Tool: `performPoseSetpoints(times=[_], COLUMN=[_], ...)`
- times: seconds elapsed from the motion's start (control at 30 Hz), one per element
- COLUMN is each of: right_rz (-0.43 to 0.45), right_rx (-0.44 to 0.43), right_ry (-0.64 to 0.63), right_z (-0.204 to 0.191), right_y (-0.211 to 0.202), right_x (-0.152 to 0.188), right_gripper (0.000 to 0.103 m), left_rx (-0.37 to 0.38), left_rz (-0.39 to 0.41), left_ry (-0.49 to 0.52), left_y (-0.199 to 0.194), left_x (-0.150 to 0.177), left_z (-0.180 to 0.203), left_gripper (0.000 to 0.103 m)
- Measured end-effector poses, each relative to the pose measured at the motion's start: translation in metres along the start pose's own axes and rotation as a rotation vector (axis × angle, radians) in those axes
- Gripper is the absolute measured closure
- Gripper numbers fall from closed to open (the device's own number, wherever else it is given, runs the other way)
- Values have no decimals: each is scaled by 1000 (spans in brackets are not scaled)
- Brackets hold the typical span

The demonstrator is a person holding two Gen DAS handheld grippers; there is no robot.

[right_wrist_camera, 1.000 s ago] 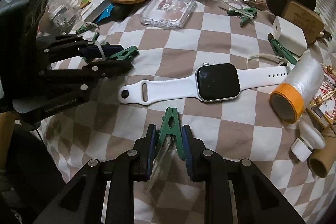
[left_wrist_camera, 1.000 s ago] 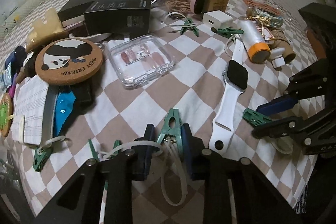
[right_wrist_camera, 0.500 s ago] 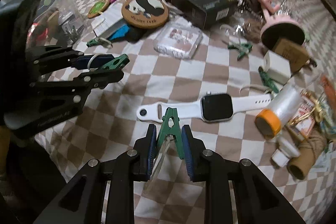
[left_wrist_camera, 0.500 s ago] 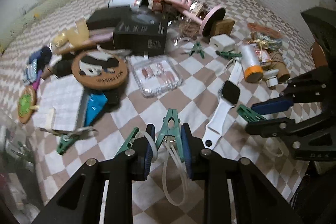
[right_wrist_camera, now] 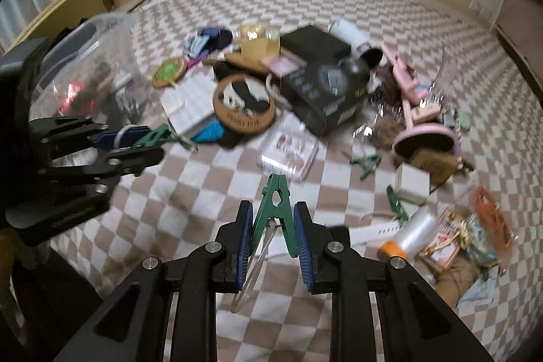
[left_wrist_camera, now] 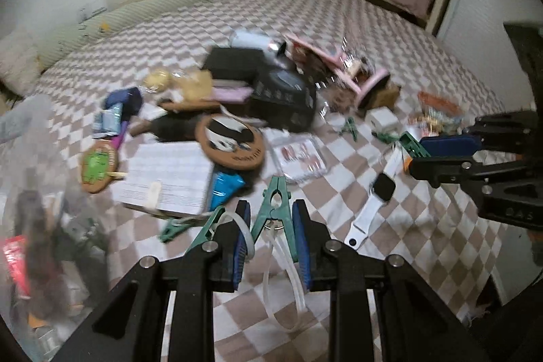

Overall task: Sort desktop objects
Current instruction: 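Carry both green clothespins with both tools over the clear bin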

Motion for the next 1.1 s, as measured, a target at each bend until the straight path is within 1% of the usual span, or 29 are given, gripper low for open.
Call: performPoseSetpoints(times=[0.17,0.33,0.53,0.63,0.77,0.87,0.93,1.0,1.1], right_rz=[78,152,244,283,313,317,303,280,235], right_rx=[9,1,-27,-69,-136,-200,-242,-278,-308], right_ry=[-18,-63,-121,-145,-173,-182,-187,-195,-217], right_z=[-18,-54,-109,-141,-186,-217,-238,-256,-282], right_y=[-28,-58,-90,-101,-105,-99,-89,-78,-55], right_x=[-20,-47,-88,-109,-127,-138,-144,-146,-144], right_gripper=[77,77,77,77,77,77,77,77,77], left_rx=[-20,-57,-146,-185,-234,-263,-278,-286,-279], left_rz=[55,99,166,200,238,239,228,216,177], left_ry=[-45,-92,-170,-215,-277,-313,-327,-349,-383], left_y=[-50,-100,-164,-193,-227,-240,-241,-240,-228], left_x=[-5,-1,14,23,39,53,63,75,95], left_z=[-28,-63,-122,-152,-192,-214,-225,-239,-256], left_gripper=[77,77,77,77,77,77,77,77,77])
Point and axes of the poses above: each gripper's, at about its wrist camera, not at the fingertips, and y roughly the way its jaws point, z to its right, x to its underside, the point moved 1 cm from there along y, roughly the way its jaws point, and after that the axes turned 9 degrees about -z, right-handed, at the moved point
